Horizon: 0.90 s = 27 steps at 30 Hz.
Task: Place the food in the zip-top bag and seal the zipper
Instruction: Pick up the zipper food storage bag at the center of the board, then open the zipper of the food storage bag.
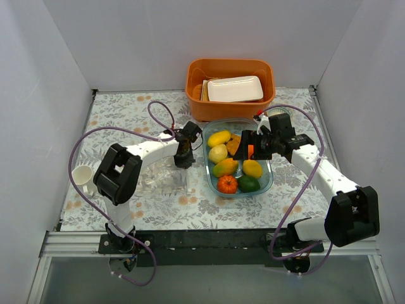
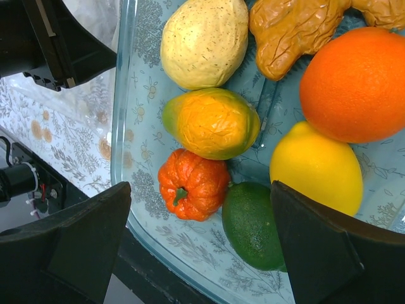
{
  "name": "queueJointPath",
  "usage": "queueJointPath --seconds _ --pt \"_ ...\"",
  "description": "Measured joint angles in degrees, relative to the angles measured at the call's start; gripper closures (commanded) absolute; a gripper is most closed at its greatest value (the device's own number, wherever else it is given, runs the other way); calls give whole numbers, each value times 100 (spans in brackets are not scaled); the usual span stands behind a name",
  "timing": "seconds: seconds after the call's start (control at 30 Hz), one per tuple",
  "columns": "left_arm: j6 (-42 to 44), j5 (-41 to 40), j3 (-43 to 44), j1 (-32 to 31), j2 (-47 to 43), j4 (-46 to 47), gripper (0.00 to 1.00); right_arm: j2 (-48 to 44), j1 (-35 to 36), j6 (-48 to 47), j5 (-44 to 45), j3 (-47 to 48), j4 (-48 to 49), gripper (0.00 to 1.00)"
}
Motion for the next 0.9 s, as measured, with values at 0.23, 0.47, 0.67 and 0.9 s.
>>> queueJointPath --seconds 0.23,0.47,0.67,0.9 --pt "144 328 192 0 -590 -111 100 0 0 142 -393 -9 214 2" --pt "234 599 341 0 -1587 -114 100 70 116 597 -966 -9 957 5" --pt "319 778 184 0 -2135 -46 100 435 564 1086 -1246 7 1788 15" --pt "415 916 -13 0 -2345 4 100 1357 1113 1394 -1239 490 2144 23"
